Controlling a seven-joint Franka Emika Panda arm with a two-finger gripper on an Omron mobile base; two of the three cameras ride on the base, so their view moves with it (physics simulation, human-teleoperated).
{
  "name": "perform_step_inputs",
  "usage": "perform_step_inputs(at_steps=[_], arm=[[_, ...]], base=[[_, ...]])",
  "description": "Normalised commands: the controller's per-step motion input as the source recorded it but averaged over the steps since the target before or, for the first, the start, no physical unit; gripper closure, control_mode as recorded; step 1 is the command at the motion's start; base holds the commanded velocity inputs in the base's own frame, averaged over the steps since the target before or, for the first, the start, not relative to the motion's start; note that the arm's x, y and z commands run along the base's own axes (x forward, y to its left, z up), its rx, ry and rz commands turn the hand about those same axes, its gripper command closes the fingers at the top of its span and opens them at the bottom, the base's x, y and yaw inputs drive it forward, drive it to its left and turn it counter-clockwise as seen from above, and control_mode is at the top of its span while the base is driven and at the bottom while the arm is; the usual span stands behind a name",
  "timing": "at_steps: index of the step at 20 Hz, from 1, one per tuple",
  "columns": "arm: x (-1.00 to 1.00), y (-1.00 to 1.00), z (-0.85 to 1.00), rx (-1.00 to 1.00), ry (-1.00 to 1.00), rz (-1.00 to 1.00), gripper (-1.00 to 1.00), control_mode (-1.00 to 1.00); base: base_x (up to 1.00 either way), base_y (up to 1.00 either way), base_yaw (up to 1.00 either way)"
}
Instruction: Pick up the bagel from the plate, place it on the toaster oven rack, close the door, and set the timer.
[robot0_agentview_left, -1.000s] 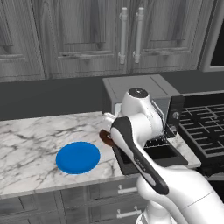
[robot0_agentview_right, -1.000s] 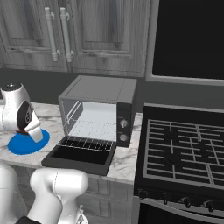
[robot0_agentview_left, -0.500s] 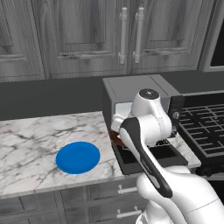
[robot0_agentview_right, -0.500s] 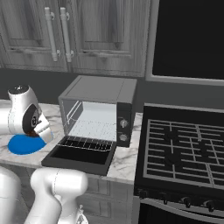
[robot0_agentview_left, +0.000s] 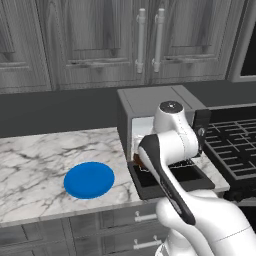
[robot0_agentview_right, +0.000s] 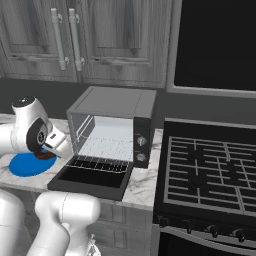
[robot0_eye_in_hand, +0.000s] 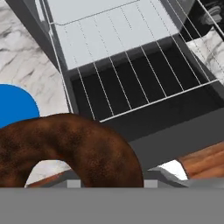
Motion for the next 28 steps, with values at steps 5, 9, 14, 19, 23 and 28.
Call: perform_step_inputs(at_steps=[5,9,14,19,23,28], arm=[[0.05,-0.51,0.00,-0.05,-0.03,0.12,1.00,-1.00],[0.00,-0.67,0.00,0.00,-0.08,0.07,1.00,-1.00],[0.02,-0.53,-0.03,0.00,-0.04,0.01,1.00,-1.00],[0.17,-0.18,-0.25,0.00,-0.08,0.00,1.00,-1.00],[0.27,-0.01,-0.19,0.00,-0.09,0.00,1.00,-1.00],[0.28,0.00,-0.07,0.00,-0.02,0.00,1.00,-1.00]], base=[[0.00,0.00,0.00],[0.00,0.00,0.00],[0.00,0.00,0.00],[0.00,0.00,0.00],[0.00,0.00,0.00],[0.00,0.00,0.00]])
